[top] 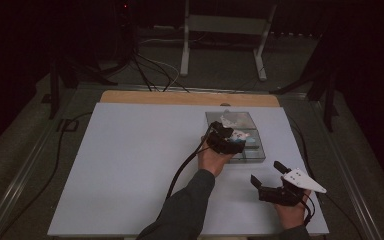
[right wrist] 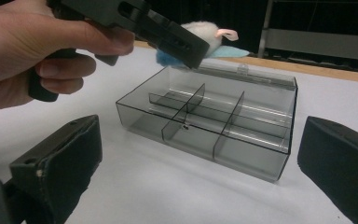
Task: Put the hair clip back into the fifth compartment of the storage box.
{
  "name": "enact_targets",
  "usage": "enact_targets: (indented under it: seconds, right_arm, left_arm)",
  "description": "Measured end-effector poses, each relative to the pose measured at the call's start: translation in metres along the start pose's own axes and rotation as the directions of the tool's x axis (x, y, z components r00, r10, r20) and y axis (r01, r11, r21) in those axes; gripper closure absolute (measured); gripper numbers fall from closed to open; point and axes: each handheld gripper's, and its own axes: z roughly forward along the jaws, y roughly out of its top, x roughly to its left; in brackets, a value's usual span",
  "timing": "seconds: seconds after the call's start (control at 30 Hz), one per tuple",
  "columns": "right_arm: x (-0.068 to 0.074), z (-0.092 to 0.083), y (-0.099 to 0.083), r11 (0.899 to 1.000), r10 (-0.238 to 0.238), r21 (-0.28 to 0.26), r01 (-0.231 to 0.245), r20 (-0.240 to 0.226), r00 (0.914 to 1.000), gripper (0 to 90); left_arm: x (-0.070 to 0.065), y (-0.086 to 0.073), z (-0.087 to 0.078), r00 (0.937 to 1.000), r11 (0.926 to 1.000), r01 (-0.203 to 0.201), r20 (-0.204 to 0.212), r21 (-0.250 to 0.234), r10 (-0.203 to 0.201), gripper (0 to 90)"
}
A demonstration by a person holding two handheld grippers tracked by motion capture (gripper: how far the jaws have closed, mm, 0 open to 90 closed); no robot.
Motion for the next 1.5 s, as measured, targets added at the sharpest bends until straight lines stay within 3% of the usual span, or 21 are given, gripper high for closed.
enact_targets:
  seconds: [0.87, 1.5]
  right_arm:
    - [-0.001, -0.001, 0.0, 1.0, 0.005, -0.001, -0.005, -0.004, 1.0, 0.0]
    - [-0.001, -0.002, 0.0, 1.0, 0.007, 0.001, -0.007, -0.008, 0.9999, 0.0]
  left_arm:
    - [-0.016, -0.006, 0.019, 0.9991, 0.9994, 0.017, 0.038, 0.03, -0.018, 35.6]
    - [-0.018, -0.011, 0.03, 0.9987, 0.9969, 0.02, 0.044, 0.075, -0.024, 34.6]
